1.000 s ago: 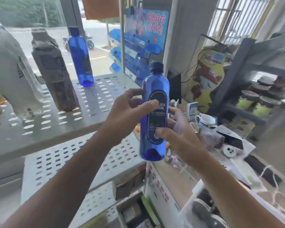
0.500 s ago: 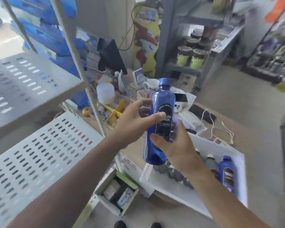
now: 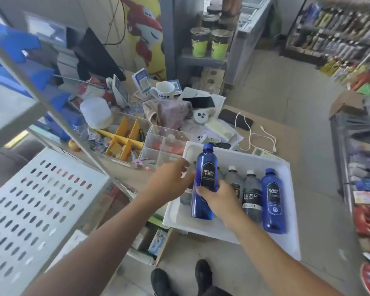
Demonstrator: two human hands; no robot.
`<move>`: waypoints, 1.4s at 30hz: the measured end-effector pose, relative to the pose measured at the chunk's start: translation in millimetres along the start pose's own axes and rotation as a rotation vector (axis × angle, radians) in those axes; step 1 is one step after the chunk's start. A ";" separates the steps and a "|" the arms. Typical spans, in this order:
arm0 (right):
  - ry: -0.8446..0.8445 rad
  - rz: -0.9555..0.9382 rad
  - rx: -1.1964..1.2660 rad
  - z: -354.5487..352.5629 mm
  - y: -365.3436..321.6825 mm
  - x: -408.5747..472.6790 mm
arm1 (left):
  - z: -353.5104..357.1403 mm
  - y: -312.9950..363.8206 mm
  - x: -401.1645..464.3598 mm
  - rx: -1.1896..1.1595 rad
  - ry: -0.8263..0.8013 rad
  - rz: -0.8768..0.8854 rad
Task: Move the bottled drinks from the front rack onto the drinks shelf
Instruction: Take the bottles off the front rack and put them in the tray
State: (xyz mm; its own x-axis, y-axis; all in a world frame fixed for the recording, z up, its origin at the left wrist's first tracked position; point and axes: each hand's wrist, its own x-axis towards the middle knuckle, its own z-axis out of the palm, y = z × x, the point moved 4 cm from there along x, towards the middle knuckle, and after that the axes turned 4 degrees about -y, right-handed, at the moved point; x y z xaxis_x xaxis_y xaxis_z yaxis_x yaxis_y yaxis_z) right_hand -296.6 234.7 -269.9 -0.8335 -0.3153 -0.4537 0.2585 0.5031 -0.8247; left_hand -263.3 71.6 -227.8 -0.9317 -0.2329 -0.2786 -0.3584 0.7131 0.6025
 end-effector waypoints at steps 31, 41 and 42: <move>-0.067 -0.088 -0.529 -6.2 9.2 39.2 | 19.0 -19.0 -28.2 0.330 0.031 -0.107; -0.177 -0.723 -1.129 6.4 -70.1 -1.8 | -32.9 -5.8 -60.9 0.416 0.229 -0.168; -0.193 -0.783 -1.163 11.1 -78.8 -5.6 | -41.5 -4.9 -68.2 0.431 0.261 -0.184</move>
State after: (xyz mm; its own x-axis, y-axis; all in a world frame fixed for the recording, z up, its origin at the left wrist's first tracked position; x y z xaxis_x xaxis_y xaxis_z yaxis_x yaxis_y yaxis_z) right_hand -306.8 187.8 -206.1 -0.4683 -0.8737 -0.1319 -0.8556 0.4857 -0.1789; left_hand -200.4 56.5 -180.7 -0.8591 -0.4970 -0.1226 -0.5117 0.8393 0.1838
